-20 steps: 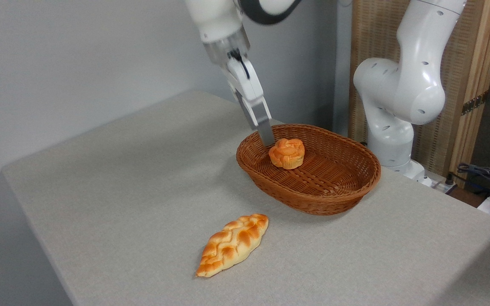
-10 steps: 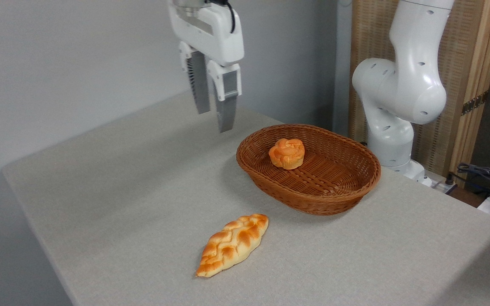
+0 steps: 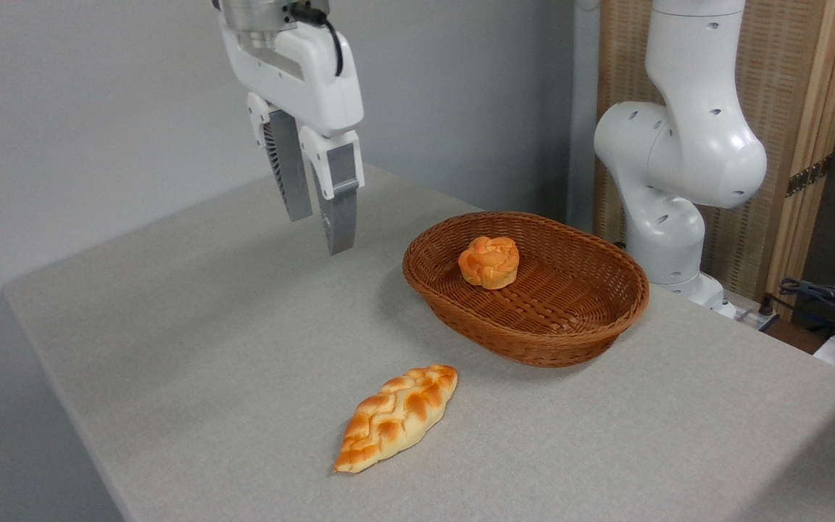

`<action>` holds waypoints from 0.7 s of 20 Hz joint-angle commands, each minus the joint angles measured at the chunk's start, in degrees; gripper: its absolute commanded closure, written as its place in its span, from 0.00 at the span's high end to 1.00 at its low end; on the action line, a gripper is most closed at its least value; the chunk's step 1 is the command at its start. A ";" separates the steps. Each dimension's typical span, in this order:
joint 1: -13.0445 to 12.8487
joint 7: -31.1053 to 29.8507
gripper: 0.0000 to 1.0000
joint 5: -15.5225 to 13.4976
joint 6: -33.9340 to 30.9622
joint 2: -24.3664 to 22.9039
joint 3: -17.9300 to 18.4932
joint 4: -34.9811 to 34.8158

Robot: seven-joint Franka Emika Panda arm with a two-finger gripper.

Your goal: Put bread into the basket

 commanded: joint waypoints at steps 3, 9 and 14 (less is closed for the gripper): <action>1.34 -0.31 1.00 -0.02 -3.56 1.36 -0.45 2.19; 1.34 -0.31 1.00 1.21 -4.88 1.45 -0.45 2.28; 1.34 -0.40 1.00 1.30 -4.10 1.45 -0.45 2.37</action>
